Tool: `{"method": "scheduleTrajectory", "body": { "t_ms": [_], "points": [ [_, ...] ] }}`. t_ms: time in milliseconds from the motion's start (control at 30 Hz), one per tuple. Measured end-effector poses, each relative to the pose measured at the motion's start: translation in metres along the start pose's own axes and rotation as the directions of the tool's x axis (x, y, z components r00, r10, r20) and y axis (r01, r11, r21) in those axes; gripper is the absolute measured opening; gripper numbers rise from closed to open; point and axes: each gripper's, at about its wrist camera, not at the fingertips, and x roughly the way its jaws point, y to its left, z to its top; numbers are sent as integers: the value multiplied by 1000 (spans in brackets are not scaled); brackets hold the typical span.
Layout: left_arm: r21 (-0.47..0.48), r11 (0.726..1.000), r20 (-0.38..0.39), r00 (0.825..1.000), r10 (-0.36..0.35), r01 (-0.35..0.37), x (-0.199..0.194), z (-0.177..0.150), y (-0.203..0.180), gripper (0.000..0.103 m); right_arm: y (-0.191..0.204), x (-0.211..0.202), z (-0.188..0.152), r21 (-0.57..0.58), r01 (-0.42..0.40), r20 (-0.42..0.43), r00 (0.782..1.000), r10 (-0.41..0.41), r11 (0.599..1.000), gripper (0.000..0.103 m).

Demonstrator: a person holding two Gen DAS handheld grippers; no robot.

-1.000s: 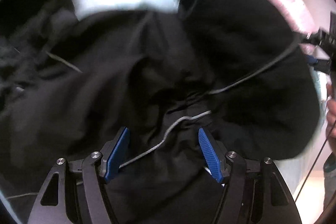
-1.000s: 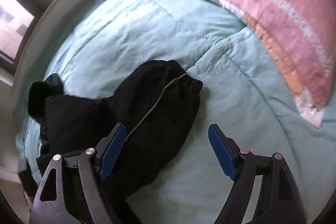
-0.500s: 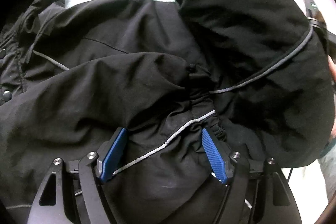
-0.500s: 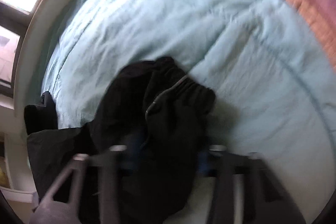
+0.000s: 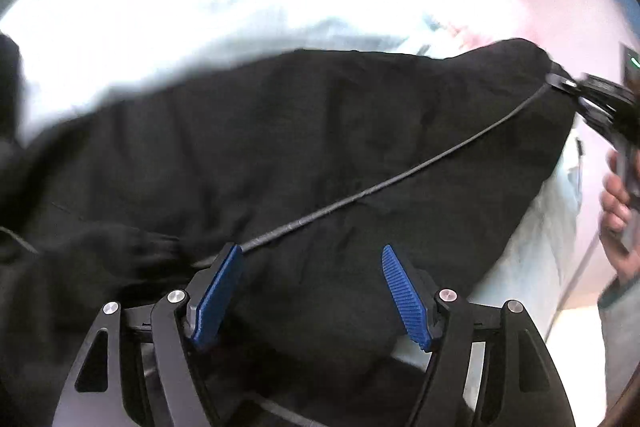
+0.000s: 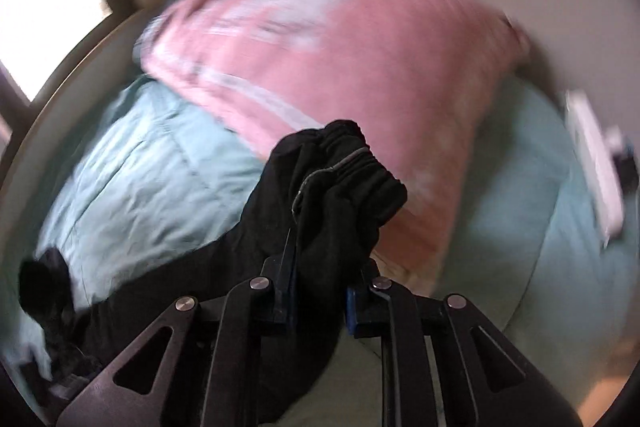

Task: Fold large clothes
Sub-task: 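Close the right tool on the other sleeve cuff, then lay the held sleeve across the jacket body and open the right tool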

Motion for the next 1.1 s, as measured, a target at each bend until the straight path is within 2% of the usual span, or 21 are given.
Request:
{"method": "scheduleTrajectory", "body": {
  "t_ms": [33, 100, 167, 300, 467, 533, 600, 633, 667, 700, 733, 800, 900, 1033, 1100],
  "points": [
    [-17, 999, -55, 998, 26, -27, 23, 0, 3, 73, -10, 6, -2, 31, -3, -19, 1000, 4, 1000, 21],
    [16, 995, -68, 993, 95, -94, 41, 2, -3, 74, -30, 28, -14, 92, 0, -69, 998, 6, 996, 21],
    [42, 991, -72, 989, 130, -127, 41, 4, -10, 75, -40, 49, -25, 118, 3, -118, 993, 11, 993, 20],
    [16, 997, -62, 995, 81, -80, 25, 5, -11, 74, -41, 56, -32, 113, -60, -129, 989, 75, 992, 21],
    [-11, 1000, -35, 999, 29, -29, -6, -6, 1, 74, -45, 65, -26, 169, -152, -144, 974, 177, 974, 46],
    [-10, 999, -13, 999, 32, -33, -21, -13, 0, 74, -49, 76, -24, 205, -179, -163, 963, 214, 962, 48],
    [-4, 998, 14, 998, 58, -58, -38, -22, 2, 74, -46, 75, -24, 206, -174, -148, 967, 207, 963, 47],
    [-4, 997, 24, 997, 78, -78, -49, -28, -3, 74, -45, 70, -24, 202, -175, -138, 969, 205, 964, 40],
    [-9, 995, 37, 995, 95, -95, -60, -36, 1, 74, -38, 63, -25, 190, -181, -124, 971, 207, 965, 29],
    [-24, 995, 47, 994, 101, -100, -65, -49, 8, 74, -26, 51, -27, 160, -185, -102, 974, 203, 970, 24],
    [-44, 994, 56, 993, 104, -102, -72, -50, 8, 74, -17, 43, -28, 137, -192, -89, 975, 205, 972, 21],
    [-94, 989, 74, 989, 124, -117, -90, -67, 24, 74, 13, 16, -33, 66, -238, -58, 969, 242, 969, 21],
    [-170, 974, 93, 982, 167, -149, -114, -94, 50, 74, 68, -14, -44, -50, -318, -71, 947, 315, 947, 21],
    [-300, 941, 119, 973, 200, -157, -150, -135, 96, 74, 148, -45, -71, -210, -421, -137, 906, 400, 882, 21],
    [-364, 919, 134, 968, 213, -152, -170, -160, 119, 74, 202, -58, -96, -312, -475, -199, 880, 432, 823, 21]
  ]
}}
